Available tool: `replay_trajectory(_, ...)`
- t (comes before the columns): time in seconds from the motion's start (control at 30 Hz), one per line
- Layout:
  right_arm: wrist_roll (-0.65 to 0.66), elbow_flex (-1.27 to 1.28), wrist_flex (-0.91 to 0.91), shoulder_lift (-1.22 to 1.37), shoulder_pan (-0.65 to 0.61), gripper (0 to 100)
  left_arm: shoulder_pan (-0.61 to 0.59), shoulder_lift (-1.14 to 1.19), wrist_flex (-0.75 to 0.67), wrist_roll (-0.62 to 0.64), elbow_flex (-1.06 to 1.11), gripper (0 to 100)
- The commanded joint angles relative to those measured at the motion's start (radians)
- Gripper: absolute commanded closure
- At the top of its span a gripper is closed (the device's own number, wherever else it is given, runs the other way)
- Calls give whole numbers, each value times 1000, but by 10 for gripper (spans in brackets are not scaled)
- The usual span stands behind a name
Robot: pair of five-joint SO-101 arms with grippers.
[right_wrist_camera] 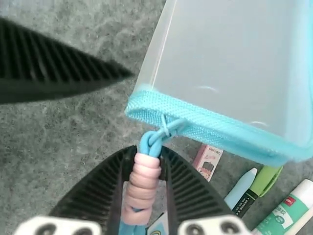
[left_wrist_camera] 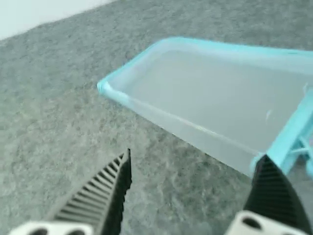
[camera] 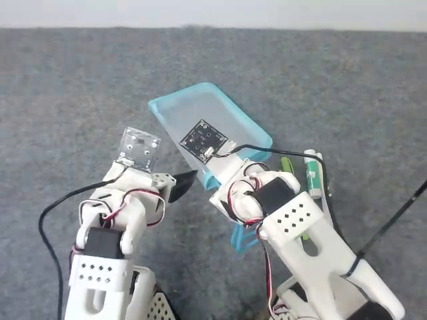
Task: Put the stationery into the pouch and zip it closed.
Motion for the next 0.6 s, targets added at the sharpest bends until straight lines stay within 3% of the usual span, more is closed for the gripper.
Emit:
replay_trajectory(0.0,2,-18,-58,-19,35,993,12,-3,17,-40,-16,626)
replay_trajectory(0.13,-68,-18,-88,-21,93,993,21,-3,15,-55,4,626)
replay_trajectory(0.3,-86,-11,-154,-25,82,993,104,-3,15,-51,12,626)
replay_trajectory(0.57,-83,81,-194,-202,65,993,104,-3,3,-51,13,626)
